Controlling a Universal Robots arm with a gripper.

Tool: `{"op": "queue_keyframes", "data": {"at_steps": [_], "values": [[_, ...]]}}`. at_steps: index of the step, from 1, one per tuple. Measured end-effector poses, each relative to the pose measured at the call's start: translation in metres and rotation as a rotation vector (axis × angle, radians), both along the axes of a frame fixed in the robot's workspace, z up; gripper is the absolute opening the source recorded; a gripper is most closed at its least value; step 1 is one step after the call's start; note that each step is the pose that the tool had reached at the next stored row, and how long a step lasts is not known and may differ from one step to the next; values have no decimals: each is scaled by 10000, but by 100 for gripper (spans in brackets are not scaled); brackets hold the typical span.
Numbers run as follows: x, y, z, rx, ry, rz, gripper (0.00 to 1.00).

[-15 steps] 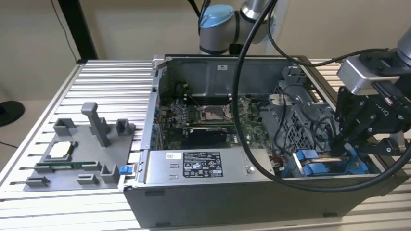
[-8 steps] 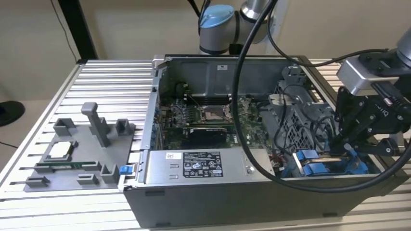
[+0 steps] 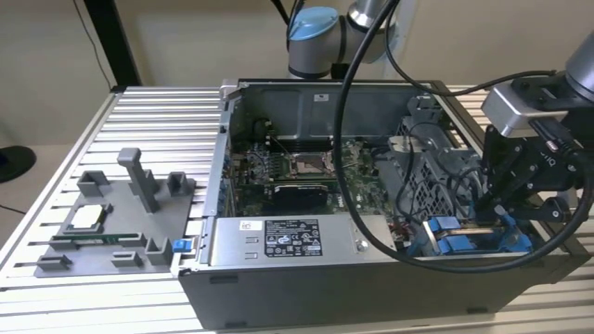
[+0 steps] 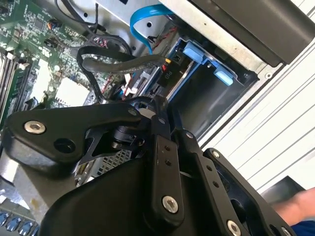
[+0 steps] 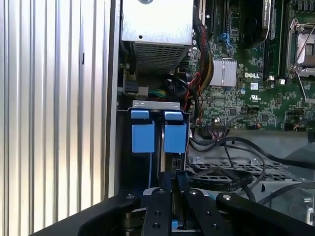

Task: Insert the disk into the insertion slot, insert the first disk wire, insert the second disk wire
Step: 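Insert the second disk wire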

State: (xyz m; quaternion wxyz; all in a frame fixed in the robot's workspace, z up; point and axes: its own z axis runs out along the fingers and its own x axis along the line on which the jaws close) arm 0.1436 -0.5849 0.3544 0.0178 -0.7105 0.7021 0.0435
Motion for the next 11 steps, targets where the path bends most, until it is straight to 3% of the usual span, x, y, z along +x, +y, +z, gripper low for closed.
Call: {"op": "queue_keyframes", "data": {"at_steps": [4, 11], "values": [[-1, 29, -14, -1, -20, -1, 0], [-1, 31, -37, -1, -33, -1, 0]]}}
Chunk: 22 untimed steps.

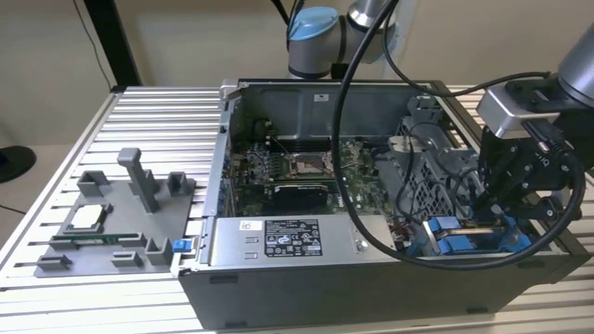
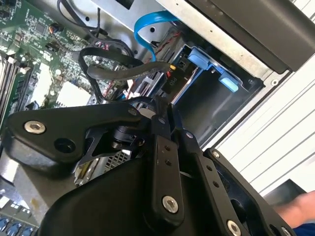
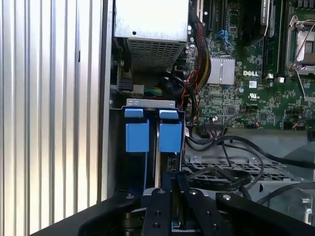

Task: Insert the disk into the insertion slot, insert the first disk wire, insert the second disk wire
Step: 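Insert the second disk wire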

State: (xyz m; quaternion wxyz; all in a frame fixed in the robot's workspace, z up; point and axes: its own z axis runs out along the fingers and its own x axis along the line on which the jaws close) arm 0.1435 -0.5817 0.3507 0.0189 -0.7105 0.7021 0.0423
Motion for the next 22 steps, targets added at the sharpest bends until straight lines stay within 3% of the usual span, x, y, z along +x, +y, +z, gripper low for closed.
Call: {"op": "queue_keyframes", "data": {"at_steps": [8, 17, 22], "values": [[3, 0, -13, 1, -15, 1, 0], [2, 3, -30, 2, -140, 0, 0], [2, 15, -36, 0, -164, -5, 0]]}}
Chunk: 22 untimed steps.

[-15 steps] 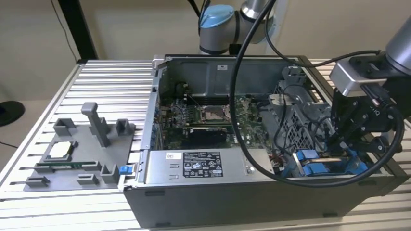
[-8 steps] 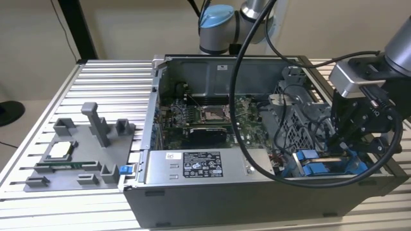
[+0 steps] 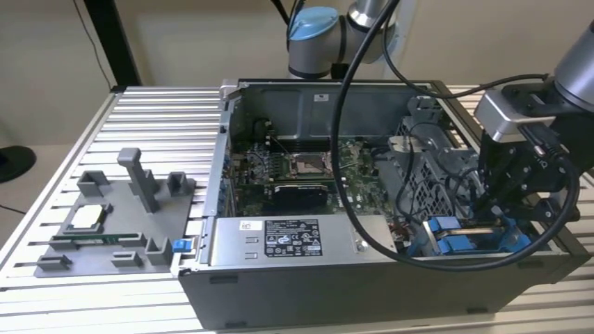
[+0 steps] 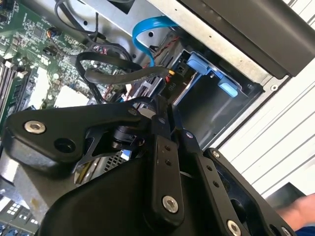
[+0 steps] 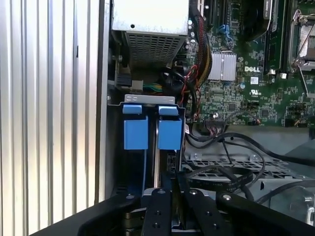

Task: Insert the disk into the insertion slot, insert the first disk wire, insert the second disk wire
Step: 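Insert the second disk wire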

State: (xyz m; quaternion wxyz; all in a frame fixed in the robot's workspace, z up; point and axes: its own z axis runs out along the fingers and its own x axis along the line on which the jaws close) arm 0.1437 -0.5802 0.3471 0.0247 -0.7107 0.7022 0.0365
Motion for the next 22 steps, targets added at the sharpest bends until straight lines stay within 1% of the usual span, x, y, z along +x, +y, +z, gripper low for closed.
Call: {"op": "queue_keyframes", "data": {"at_steps": [5, 11, 16, 22], "values": [[0, 18, -8, 1, -15, -16, 0], [0, 22, -24, -2, -46, -20, 0], [0, 22, -47, -2, -47, -30, 0], [0, 22, -84, -25, -46, -43, 0]]}}
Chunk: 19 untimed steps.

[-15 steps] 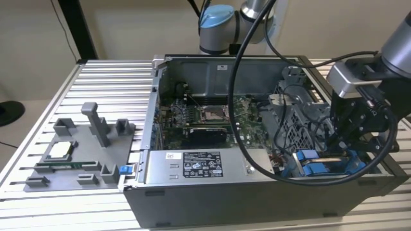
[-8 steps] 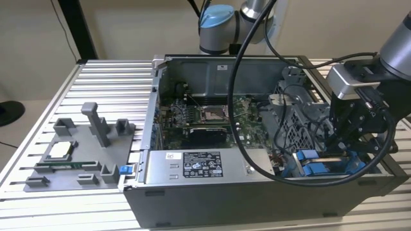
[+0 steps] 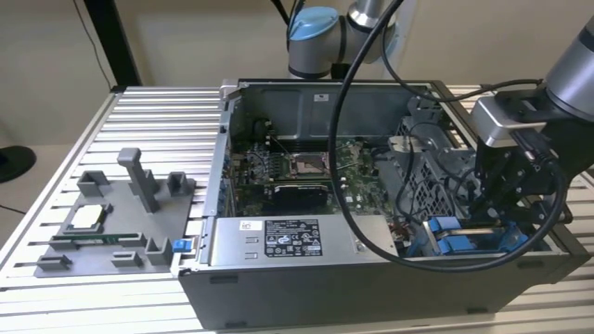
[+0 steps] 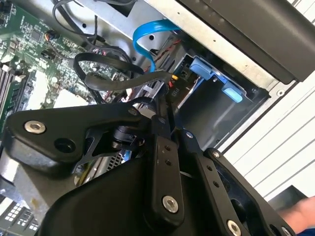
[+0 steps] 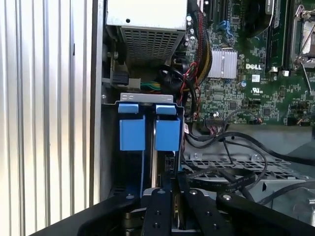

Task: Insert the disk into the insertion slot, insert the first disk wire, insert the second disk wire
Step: 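Insert the second disk wire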

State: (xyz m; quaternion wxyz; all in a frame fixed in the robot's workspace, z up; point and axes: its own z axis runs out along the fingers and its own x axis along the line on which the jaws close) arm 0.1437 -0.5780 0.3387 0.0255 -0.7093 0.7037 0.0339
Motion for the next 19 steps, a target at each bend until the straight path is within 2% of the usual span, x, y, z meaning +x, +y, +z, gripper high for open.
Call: {"op": "queue_keyframes", "data": {"at_steps": [9, 15, 16, 19], "values": [[-1, 1, -83, -11, -1, -9, 0], [0, 7, -91, -26, -3, -8, 0], [2, 8, -100, -7, -5, -5, 100], [1, 2, -115, 13, -1, -6, 100]]}}
